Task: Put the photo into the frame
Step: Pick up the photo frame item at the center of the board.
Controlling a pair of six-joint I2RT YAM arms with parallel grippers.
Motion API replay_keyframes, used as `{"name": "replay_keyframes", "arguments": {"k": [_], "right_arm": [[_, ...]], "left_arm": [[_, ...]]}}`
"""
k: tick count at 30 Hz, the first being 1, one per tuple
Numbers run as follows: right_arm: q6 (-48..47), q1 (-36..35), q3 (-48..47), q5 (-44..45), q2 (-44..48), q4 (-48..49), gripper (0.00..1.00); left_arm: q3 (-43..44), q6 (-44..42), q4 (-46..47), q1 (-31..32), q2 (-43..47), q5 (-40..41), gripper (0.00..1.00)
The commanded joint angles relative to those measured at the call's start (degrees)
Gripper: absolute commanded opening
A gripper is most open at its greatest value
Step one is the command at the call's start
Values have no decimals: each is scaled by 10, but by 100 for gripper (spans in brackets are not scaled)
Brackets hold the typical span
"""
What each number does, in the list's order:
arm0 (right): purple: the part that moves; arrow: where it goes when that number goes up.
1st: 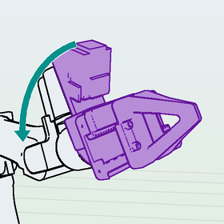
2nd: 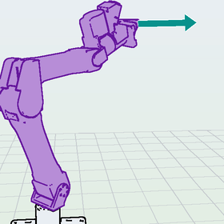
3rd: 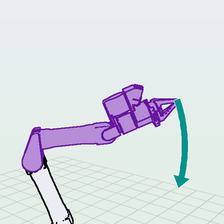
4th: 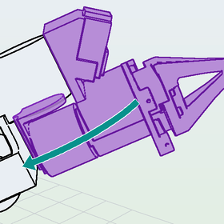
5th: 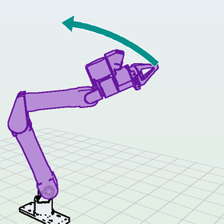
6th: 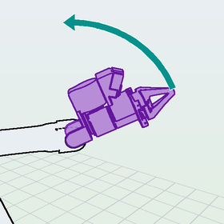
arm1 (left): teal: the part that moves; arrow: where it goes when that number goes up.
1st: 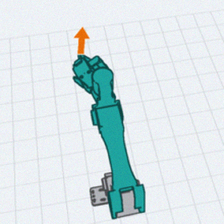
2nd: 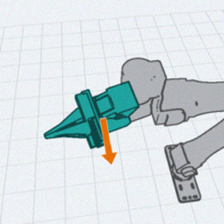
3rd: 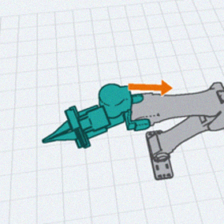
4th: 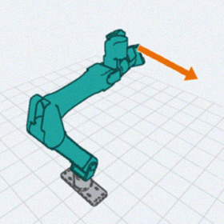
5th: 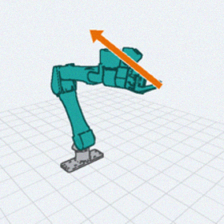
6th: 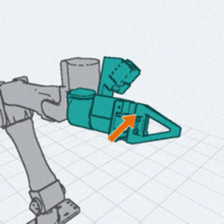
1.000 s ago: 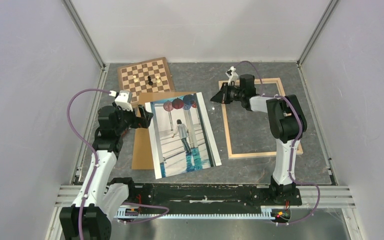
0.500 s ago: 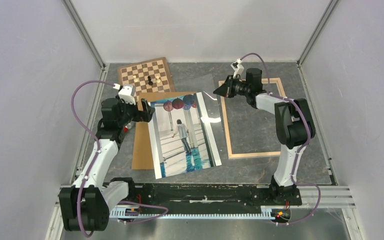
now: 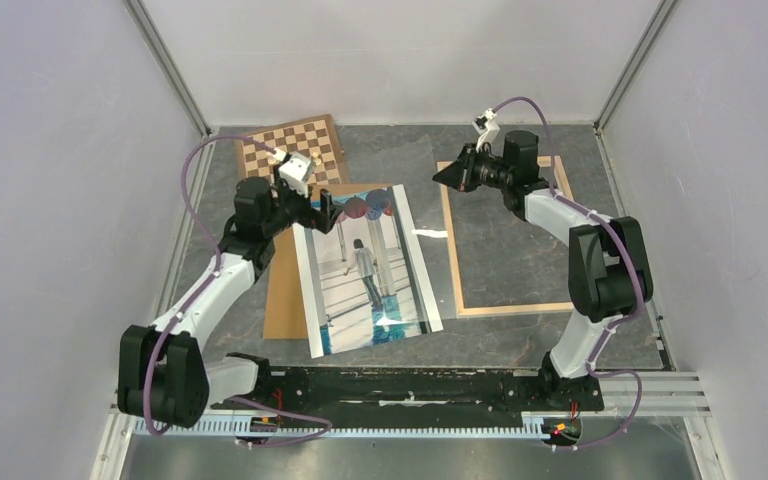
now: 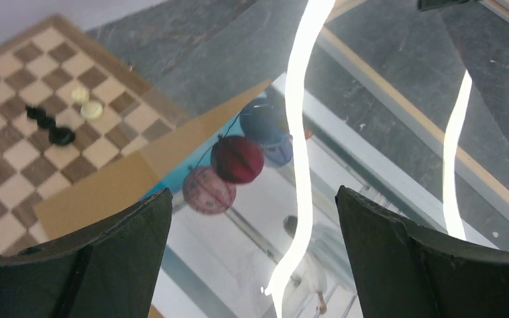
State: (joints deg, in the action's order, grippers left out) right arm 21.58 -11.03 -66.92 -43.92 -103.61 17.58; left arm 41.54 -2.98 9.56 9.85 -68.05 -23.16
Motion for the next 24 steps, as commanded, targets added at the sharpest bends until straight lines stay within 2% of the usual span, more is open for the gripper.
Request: {"name": "replay_keyframes", "arguments": {"k": [1, 5, 11, 20, 24], "right_arm": [[-35, -5, 15, 4, 45, -13, 0], [-69, -13, 25, -7, 62, -33, 0], [-84, -15, 38, -1, 92, -38, 0], [-98, -14, 50, -19, 139, -39, 0], [-106, -9, 68, -26, 165, -39, 0]], "left_arm": [[72, -102, 61, 38, -35, -43, 100], [122, -150, 76, 50, -82, -89, 100], [183, -136, 46, 51, -128, -89, 100], [84, -134, 83, 48, -88, -49, 100], [61, -102, 87, 25, -75, -58, 100]]}}
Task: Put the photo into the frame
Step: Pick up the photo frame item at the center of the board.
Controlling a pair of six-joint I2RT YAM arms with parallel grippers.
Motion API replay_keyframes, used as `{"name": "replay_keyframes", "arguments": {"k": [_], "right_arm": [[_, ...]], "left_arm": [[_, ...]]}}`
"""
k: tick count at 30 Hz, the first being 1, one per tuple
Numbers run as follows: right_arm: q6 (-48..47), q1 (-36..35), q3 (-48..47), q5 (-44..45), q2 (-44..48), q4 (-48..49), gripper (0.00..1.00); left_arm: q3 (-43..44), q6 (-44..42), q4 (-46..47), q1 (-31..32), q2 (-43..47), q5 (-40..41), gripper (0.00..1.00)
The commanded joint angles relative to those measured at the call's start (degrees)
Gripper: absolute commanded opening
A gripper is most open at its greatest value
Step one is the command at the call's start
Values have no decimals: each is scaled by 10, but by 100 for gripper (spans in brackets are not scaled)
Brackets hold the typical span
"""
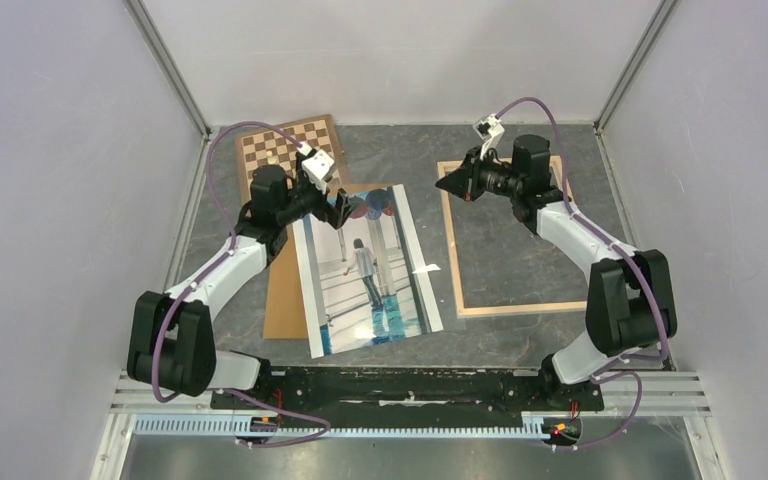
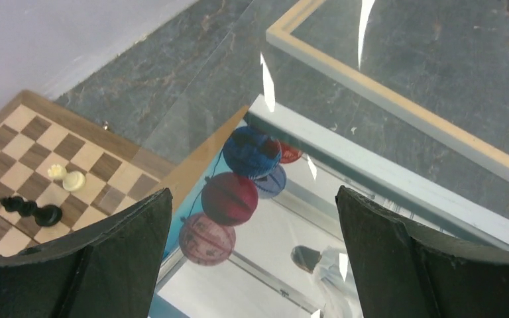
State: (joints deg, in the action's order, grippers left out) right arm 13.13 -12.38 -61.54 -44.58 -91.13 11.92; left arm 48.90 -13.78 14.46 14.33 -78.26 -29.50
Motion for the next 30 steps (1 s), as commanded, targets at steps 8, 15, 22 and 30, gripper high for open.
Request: {"name": "replay_keyframes", "arguments": {"k": [8, 15, 22, 30], "right_arm": [[-33, 20, 47, -41, 94, 26, 0], [-26, 32, 77, -58, 139, 44, 0], [-4, 39, 98, -71, 165, 77, 0], [23, 47, 118, -86, 182, 122, 0]], "left_arm": [[-39, 40, 44, -65, 31, -51, 100], [-56, 78, 81, -114, 3, -108, 100], [-69, 101, 117, -137, -36, -170, 100], [-75, 140, 176, -142, -85, -232, 100]]}}
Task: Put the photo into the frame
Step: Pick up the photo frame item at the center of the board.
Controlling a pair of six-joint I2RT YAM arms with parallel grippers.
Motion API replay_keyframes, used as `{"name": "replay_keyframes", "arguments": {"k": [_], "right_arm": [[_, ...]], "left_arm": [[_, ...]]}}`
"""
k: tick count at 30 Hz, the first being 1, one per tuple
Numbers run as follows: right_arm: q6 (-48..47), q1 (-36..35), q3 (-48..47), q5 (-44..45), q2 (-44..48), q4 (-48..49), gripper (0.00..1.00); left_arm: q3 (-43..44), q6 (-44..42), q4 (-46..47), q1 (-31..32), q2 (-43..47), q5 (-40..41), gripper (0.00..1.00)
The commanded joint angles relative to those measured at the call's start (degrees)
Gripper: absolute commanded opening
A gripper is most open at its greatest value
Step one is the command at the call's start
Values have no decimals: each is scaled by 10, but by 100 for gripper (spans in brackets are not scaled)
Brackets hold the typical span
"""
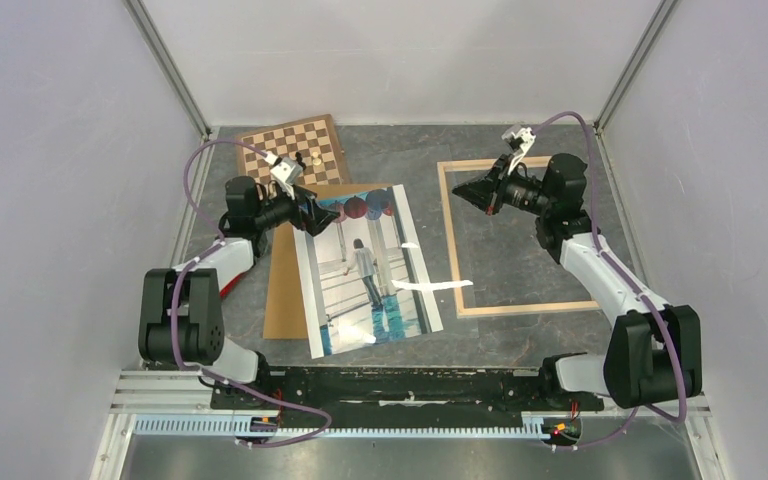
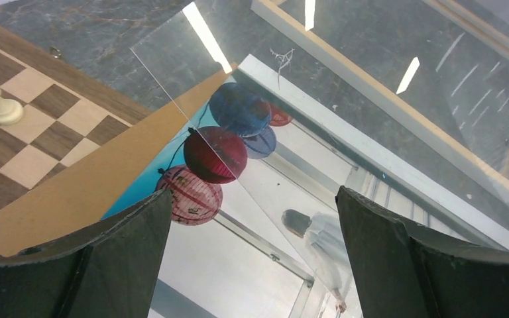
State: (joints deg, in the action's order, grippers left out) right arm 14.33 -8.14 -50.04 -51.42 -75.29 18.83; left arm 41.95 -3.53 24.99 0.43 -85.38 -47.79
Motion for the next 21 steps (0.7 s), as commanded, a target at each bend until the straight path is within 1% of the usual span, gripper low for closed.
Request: {"name": "replay_keyframes", "arguments": {"k": [1, 8, 9, 12, 16, 21], "right_arm": [[11, 5, 4, -19, 25, 54, 0], [16, 12, 16, -27, 33, 75, 0], [20, 13, 17, -29, 34, 79, 0], [22, 15, 19, -33, 39, 83, 0], [28, 15, 27, -38, 43, 97, 0], [41, 15, 32, -41, 40, 114, 0]], "left_arm": [[-7, 51, 81, -3, -16, -55, 100], [-10, 71, 110, -3, -35, -109, 100], [-9, 75, 116, -19, -39, -112, 100], [-4, 99, 138, -27, -54, -132, 100], [3, 113, 148, -28, -68, -165, 100], [4, 140, 180, -26, -73, -184, 98]]}}
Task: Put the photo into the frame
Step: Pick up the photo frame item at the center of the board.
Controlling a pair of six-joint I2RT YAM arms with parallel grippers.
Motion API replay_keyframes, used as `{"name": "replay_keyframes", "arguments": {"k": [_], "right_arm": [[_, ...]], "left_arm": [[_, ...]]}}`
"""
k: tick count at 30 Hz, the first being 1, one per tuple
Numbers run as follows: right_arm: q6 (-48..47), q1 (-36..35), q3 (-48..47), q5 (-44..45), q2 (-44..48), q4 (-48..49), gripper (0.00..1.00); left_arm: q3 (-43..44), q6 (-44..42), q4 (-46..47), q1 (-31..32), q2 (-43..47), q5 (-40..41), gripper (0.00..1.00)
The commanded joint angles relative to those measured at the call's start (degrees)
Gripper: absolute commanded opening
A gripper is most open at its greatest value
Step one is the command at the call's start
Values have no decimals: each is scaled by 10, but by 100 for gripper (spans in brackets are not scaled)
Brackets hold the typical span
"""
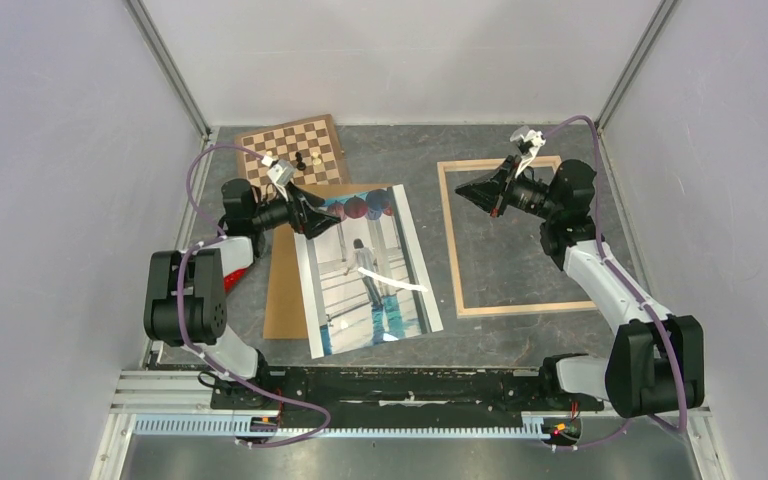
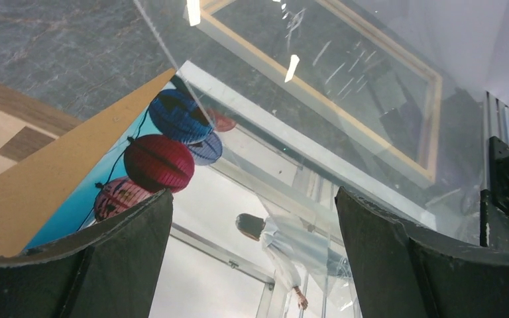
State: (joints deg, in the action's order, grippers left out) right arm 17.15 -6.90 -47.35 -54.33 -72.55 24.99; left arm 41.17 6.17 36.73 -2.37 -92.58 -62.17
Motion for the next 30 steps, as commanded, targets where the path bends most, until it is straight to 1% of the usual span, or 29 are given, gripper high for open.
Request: {"name": "replay_keyframes", "arguments": {"k": [1, 6, 9, 12, 14, 16, 17, 19, 23, 26, 28, 30], "right_arm": [[15, 3, 6, -13, 13, 56, 0], [29, 3, 9, -14, 12, 73, 0], [29, 2, 9, -15, 13, 75, 0], [29, 2, 10, -16, 16, 77, 0], [29, 2, 10, -16, 16, 77, 0], [28, 3, 10, -15, 16, 77, 0], [28, 3, 10, -16, 15, 76, 0], [24, 2, 9, -14, 14, 73, 0], [11, 2, 5, -8, 11, 55, 0], [0, 2, 3, 2, 10, 39, 0], [-3, 2, 2, 5, 9, 34, 0], [-2, 2, 2, 6, 8, 33, 0]], "left_arm": [[11, 54, 74, 5, -2, -45, 98], [11, 106, 138, 17, -17, -55, 96], [12, 154, 192, 17, -37, -61, 95], [13, 233, 294, 17, -71, -73, 91], [13, 300, 375, 16, -96, -82, 87], [15, 342, 434, 17, -111, -87, 81], [16, 346, 434, 17, -113, -89, 77], [15, 334, 416, 17, -108, -87, 72], [11, 269, 331, 17, -81, -79, 69], [12, 236, 279, 17, -59, -75, 65], [11, 231, 266, 16, -52, -76, 61], [10, 235, 265, 17, -50, -78, 55]]}}
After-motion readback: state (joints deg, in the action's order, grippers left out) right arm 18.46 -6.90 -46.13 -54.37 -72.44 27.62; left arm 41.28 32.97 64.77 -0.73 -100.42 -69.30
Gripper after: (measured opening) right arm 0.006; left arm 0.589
